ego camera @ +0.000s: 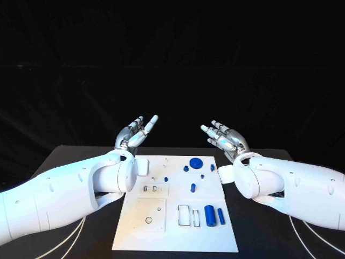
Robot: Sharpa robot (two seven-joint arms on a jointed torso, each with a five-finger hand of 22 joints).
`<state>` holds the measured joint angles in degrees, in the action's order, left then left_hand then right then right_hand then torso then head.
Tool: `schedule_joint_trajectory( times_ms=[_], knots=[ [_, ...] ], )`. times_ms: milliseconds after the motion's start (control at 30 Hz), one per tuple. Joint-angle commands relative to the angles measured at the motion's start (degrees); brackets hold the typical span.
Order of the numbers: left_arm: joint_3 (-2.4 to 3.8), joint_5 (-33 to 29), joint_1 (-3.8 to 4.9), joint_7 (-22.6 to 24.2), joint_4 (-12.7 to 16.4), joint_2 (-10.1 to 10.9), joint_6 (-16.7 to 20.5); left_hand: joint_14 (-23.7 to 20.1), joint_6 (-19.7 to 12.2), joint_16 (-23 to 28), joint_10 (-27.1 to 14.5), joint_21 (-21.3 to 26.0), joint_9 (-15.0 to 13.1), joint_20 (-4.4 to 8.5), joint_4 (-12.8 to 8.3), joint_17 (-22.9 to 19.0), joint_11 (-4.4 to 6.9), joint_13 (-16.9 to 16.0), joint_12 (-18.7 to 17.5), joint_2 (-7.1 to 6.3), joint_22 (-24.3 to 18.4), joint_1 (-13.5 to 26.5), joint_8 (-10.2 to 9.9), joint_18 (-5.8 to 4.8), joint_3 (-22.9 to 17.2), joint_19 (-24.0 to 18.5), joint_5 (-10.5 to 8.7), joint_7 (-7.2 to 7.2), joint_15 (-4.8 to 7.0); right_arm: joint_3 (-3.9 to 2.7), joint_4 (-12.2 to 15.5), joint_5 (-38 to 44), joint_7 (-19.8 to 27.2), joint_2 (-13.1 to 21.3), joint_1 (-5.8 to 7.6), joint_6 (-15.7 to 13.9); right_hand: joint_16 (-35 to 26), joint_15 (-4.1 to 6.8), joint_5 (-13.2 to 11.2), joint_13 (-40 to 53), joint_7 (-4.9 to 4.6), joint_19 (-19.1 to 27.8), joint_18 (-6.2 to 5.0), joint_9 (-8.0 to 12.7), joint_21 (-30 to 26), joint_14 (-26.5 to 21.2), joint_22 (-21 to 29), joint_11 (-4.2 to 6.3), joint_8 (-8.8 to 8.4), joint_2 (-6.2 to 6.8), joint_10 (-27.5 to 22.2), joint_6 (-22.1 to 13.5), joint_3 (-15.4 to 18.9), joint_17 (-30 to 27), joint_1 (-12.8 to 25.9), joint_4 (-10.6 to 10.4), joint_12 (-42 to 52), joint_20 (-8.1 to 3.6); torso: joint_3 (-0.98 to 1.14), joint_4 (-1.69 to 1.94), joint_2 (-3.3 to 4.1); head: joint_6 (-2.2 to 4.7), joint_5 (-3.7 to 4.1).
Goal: Assemble the parts on the task board
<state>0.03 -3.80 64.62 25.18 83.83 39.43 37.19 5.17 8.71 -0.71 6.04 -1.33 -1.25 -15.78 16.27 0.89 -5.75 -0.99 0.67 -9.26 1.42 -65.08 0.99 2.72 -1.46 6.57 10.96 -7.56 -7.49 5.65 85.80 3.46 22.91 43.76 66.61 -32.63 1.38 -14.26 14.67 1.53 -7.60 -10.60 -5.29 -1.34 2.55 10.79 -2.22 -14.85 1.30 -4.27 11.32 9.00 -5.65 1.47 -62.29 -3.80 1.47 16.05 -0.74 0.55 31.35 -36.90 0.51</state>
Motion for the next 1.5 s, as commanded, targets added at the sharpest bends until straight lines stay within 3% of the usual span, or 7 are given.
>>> schedule_joint_trajectory(
  times_ms=[33,267,300,400,600,767,1500],
  knots=[
    [0.02,-1.3,0.07,-1.1,0.0,-0.1,-3.3,0.2,0.8,-0.3,0.7,-0.3,-0.2,-0.88,0.9,0.1,-0.46,-0.1,0.4,-0.6,0.1,-3.2,0.4,1.16,0.0,0.0,0.63,-0.73,-0.76,0.78,-0.7,5.0,-4.9,-0.2,0.95,10.7,1.5,-0.9,1.8,0.7,-9.56,-4.1,-0.18,-0.7,2.3,8.4,-1.2,-0.93,1.22,-0.47,7.6,5.9,-1.6,0.8,-5.8,1.7,1.3,0.73,-0.02,0.01,0.0,0.0,0.0],
    [0.02,-1.3,0.07,-1.1,0.0,-0.1,-3.3,7.2,3.2,-2.0,4.9,-1.6,-0.5,-0.99,0.9,1.2,-2.65,-0.7,1.3,0.64,0.8,-4.8,0.8,2.06,-1.1,2.3,0.44,-2.6,-1.96,1.55,-1.3,6.1,-6.2,-0.4,1.84,13.5,6.1,1.75,2.2,2.2,-8.72,-16.7,-2.62,-2.5,8.4,32.4,-4.0,0.92,4.87,0.06,30.6,23.3,-4.3,2.3,-9.7,5.2,5.4,0.61,-0.02,0.01,0.0,0.0,0.0],
    [0.01,-0.6,0.1,-0.4,-0.6,1.4,-5.0,8.4,4.1,-2.3,6.2,-2.0,-0.6,-0.98,0.8,1.3,-2.84,-0.8,1.5,0.89,1.0,-5.2,1.0,2.19,-1.3,3.0,0.38,-2.81,-2.05,1.53,-3.1,14.4,-0.3,0.7,2.11,6.2,6.2,1.96,2.1,2.2,-8.62,-17.1,-2.83,-2.5,8.6,34.5,-4.1,1.11,4.97,0.22,32.8,24.9,-4.7,2.3,-10.0,5.6,5.5,0.63,-0.14,0.27,-0.13,-0.99,0.9],
    [0.01,-0.6,0.1,0.0,-0.5,1.8,-4.6,12.1,8.3,-3.2,11.0,-3.1,-1.1,-0.98,0.7,1.6,-3.75,-1.3,2.4,2.26,1.6,-6.5,1.8,2.44,-2.4,5.0,0.09,-3.66,-2.33,1.52,-3.6,16.4,-0.2,0.8,2.12,5.4,5.9,2.7,1.7,2.1,-8.03,-20.2,-3.55,-2.4,10.0,38.0,-4.5,1.74,5.18,0.83,37.5,29.9,-5.9,2.2,-10.6,6.8,5.4,0.64,-0.18,0.25,-0.07,-1.41,1.07],
    [0.01,-0.6,0.12,1.5,0.1,3.0,-3.2,35.0,26.4,-8.9,33.7,-11.6,-2.9,-0.91,0.2,3.6,-6.56,-2.9,7.1,5.11,5.8,-11.5,5.8,5.55,-4.1,21.7,-0.58,-5.57,-4.2,1.51,-4.3,22.1,-1.1,1.1,2.15,4.9,5.7,4.41,1.0,2.1,-6.74,-28.4,-5.17,-2.5,13.7,43.9,-5.6,3.41,5.48,2.38,43.3,40.5,-8.8,2.2,-11.7,9.2,4.9,0.42,-0.21,0.25,0.04,-1.71,1.06],
    [0.01,-0.3,0.17,2.0,1.1,4.3,-3.6,46.0,39.1,-11.1,45.2,-17.0,-3.5,-0.94,-0.6,4.7,-5.5,-3.1,9.1,5.71,7.7,-14.8,7.8,6.4,-3.7,31.3,-0.74,-4.95,-2.07,1.48,-4.4,27.1,-3.2,1.4,2.44,5.8,5.2,5.49,0.1,2.1,-6.15,-32.2,-5.37,-2.4,15.0,48.0,-5.6,4.22,4.42,3.79,47.1,43.6,-11.5,2.2,-11.6,10.4,3.8,-0.48,-0.16,0.4,0.39,-1.75,1.13],
    [0.04,3.8,3.21,-0.3,11.9,12.1,-9.9,58.2,46.9,-11.8,55.0,-24.1,-2.7,1.77,-0.7,7.5,-2.81,-2.9,7.7,6.43,9.9,-17.5,7.6,7.94,-2.9,42.9,-0.83,-3.84,1.37,1.3,-3.1,70.6,-21.8,1.7,7.58,11.2,7.3,11.38,-1.3,2.3,-2.12,-43.5,-5.07,-3.0,23.8,64.6,-9.1,9.01,4.42,7.02,60.7,54.1,-14.3,5.1,-14.5,14.4,2.5,-6.54,-0.42,2.22,7.1,-1.18,3.0]
  ],
)
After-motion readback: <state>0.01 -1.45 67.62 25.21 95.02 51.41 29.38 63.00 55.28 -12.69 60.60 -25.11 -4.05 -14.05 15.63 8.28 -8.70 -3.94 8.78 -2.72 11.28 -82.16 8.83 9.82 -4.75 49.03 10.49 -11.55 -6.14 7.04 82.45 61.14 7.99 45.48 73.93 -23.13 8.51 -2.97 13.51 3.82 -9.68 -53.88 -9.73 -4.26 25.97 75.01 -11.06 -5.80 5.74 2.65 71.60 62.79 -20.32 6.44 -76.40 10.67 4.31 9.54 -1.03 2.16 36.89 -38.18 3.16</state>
